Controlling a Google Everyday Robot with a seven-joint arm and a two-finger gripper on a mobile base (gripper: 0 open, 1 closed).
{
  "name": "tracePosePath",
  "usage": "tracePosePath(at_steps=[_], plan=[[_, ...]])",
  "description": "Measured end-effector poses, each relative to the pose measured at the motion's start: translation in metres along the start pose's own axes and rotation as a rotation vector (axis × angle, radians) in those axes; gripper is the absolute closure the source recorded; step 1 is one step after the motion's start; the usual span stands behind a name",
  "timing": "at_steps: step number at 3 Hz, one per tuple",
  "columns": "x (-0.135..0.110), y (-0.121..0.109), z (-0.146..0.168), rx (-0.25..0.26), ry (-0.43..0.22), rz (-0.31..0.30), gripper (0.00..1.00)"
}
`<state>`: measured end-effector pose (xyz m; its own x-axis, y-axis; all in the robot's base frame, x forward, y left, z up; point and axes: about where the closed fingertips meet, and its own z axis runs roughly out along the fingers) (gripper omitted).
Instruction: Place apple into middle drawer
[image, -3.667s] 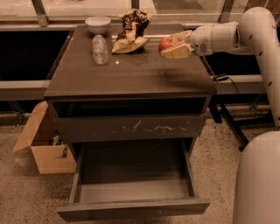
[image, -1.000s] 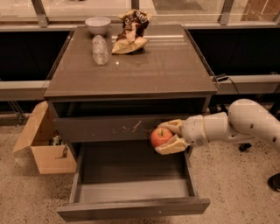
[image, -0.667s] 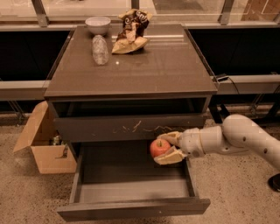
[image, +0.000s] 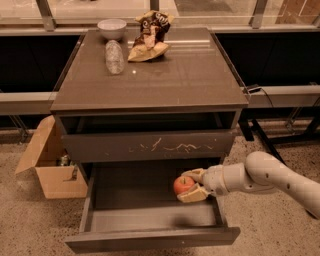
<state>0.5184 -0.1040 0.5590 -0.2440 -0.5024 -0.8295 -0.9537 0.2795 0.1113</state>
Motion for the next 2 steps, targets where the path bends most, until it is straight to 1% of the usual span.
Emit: tracePosePath(at_steps=[1,2], plan=[[0.03,-0.005,0.017,-0.01,0.037,0.043,0.84],[0.053,-0.009,0.031,-0.026,0.063,0.069,0.53]])
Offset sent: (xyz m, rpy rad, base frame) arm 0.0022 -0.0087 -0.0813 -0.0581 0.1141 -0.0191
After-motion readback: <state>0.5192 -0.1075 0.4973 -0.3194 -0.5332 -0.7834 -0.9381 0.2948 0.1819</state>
